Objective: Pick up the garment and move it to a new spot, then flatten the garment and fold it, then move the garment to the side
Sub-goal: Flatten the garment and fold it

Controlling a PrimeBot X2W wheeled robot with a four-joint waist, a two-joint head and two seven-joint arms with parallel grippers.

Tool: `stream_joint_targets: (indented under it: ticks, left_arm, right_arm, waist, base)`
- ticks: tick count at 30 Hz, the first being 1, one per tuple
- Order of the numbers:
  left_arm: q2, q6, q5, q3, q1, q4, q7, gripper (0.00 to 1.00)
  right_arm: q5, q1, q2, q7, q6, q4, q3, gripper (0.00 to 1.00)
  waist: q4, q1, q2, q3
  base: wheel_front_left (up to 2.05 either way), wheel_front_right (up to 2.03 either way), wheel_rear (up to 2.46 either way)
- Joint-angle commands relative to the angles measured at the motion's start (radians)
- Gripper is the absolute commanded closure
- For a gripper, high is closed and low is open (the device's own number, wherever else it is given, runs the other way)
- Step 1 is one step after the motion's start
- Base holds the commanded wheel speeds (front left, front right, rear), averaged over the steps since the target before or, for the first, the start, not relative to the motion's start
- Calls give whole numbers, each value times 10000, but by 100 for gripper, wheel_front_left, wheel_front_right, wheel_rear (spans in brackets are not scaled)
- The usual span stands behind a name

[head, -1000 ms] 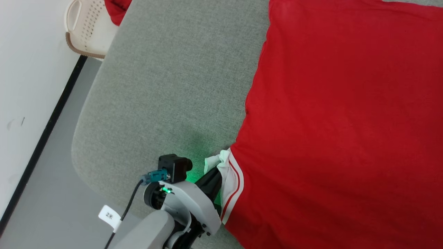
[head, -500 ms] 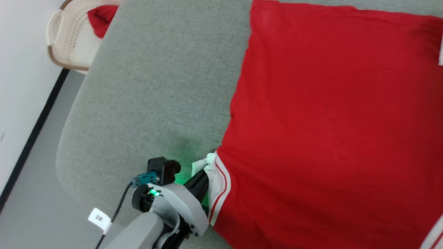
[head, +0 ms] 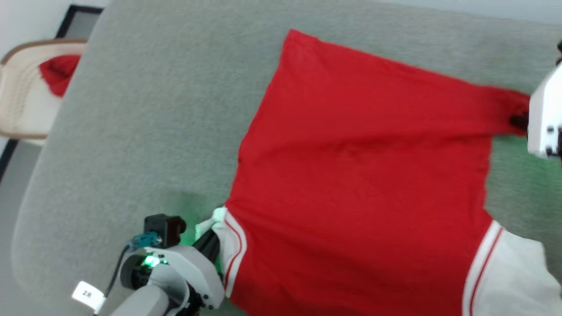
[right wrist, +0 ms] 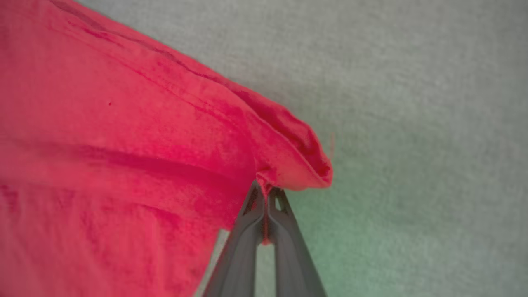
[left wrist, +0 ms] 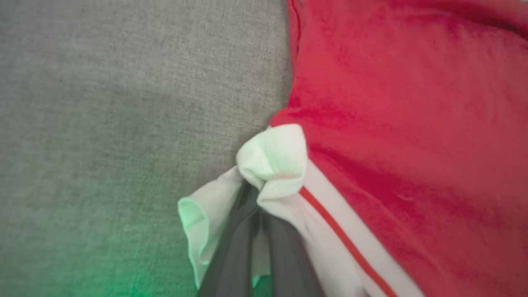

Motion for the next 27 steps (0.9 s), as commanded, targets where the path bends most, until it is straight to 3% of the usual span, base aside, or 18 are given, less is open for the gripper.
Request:
stream_joint_targets:
  ticks: [1,6,14,20,27]
  left_arm:
    - [-24,300,-91,98,-102,192,207,100]
    - [274,500,-90,80,253,-329,356,100]
    - [712,773,-178,187,550,-998,529,100]
    - [889,943,-166,202,717,-1326,612,100]
    - [959,1064,-190,193,804,-1515,685,100]
  right_arm:
    - [224,444,-90,38,0,-358,-45,100]
    - [888,2337,-279,168,0,-1964,-519,100]
    - [1036,5449,258,398,0,-4075,-1766,100]
    - [945,6963,1065,395,-1,-4727,-2491,100]
    - [757,7600,1659,110,-3,-4781,-2578,100]
  waist:
    - [-770,0,-1,-568]
    - [-1258,0,-1,-767]
    - [-1746,0,-1,-896]
    - [-1919,0,-1,-919]
    - [-2026,0,-1,-947]
  base:
    - [0,0,0]
    - [0,0,0]
    - [0,0,0]
    - [0,0,0]
    - [0,0,0]
